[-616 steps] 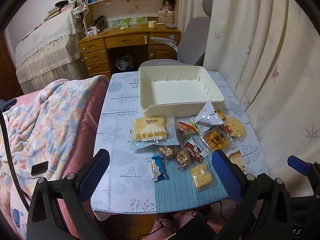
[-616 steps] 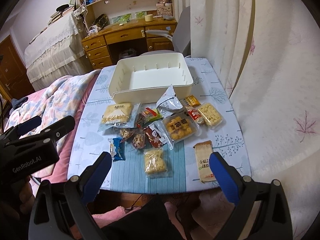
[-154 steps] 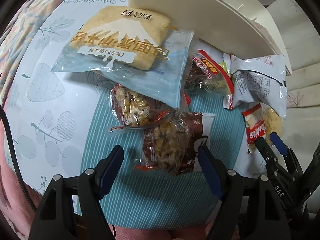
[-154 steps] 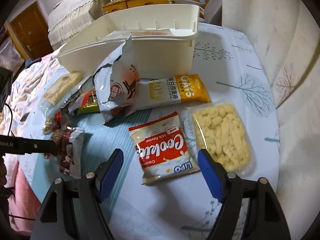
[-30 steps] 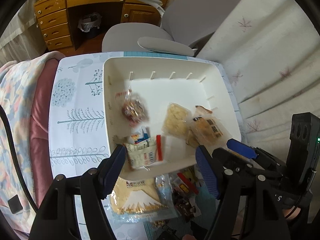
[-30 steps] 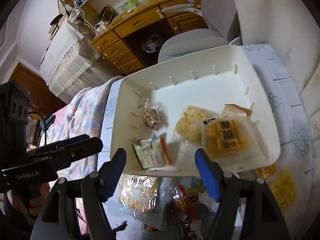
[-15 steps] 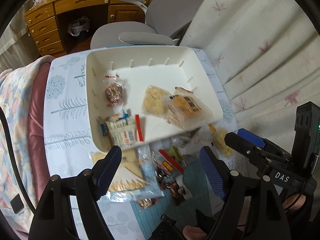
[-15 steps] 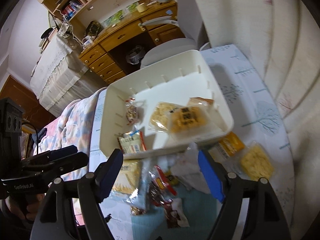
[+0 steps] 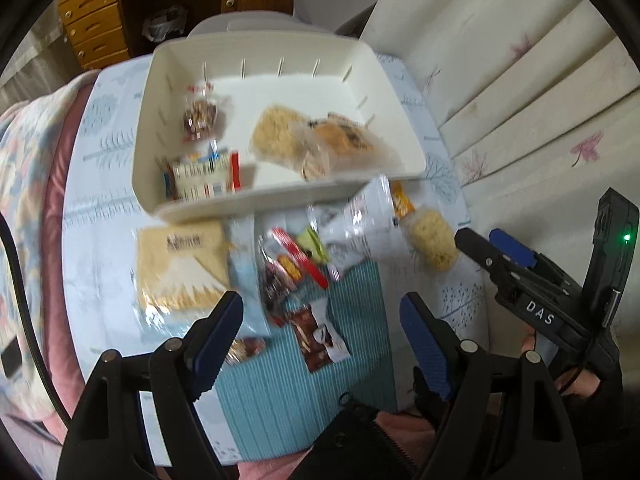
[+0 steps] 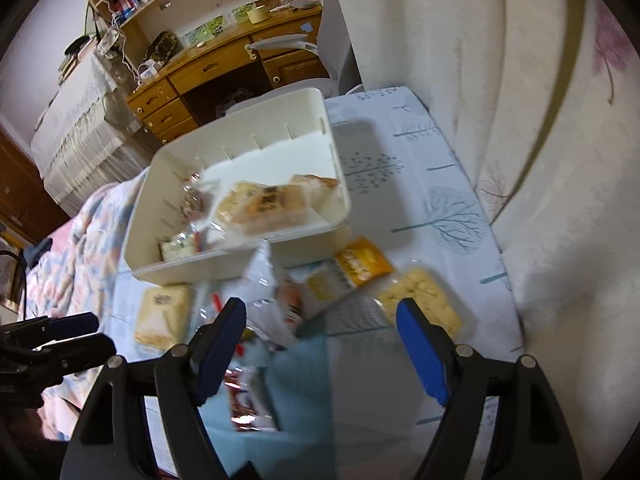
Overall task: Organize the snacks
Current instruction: 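Move both tools back from the tray toward the snacks on the table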
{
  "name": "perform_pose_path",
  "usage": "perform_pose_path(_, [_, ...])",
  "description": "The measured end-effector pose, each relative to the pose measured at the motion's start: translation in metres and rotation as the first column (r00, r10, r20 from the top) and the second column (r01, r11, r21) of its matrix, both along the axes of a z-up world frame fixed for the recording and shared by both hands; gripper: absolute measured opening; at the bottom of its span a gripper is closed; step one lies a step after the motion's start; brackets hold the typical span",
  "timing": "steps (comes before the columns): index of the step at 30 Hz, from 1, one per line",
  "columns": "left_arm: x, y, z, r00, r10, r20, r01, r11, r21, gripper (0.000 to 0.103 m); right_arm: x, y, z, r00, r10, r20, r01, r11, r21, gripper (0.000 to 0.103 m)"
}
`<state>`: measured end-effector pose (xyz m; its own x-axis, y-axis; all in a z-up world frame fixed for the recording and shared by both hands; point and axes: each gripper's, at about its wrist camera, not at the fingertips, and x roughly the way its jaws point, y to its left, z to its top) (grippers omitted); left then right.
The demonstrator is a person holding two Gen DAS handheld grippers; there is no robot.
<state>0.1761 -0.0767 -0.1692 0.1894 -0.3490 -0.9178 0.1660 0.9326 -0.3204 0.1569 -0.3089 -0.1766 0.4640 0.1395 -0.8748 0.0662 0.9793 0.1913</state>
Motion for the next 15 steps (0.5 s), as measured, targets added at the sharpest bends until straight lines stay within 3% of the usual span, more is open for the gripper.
perform_pose_path(8, [-0.025,-0.025,-0.033,0.995,0.062,-0.077,-0.061,0.998,0.015,0.08,-0.008,-0.026,-0.025,0.996,0.082,-0.042,-0.085,0.994,-0.07,0.078])
perform_pose_path(15, [-0.038,-0.037,-0.071,0.976,0.135,-0.168,-0.129,0.991,0.047,0.08,-0.008,-0.045,-0.044,0.988,0.129,-0.083,-0.137,0.987,-0.085,0.078])
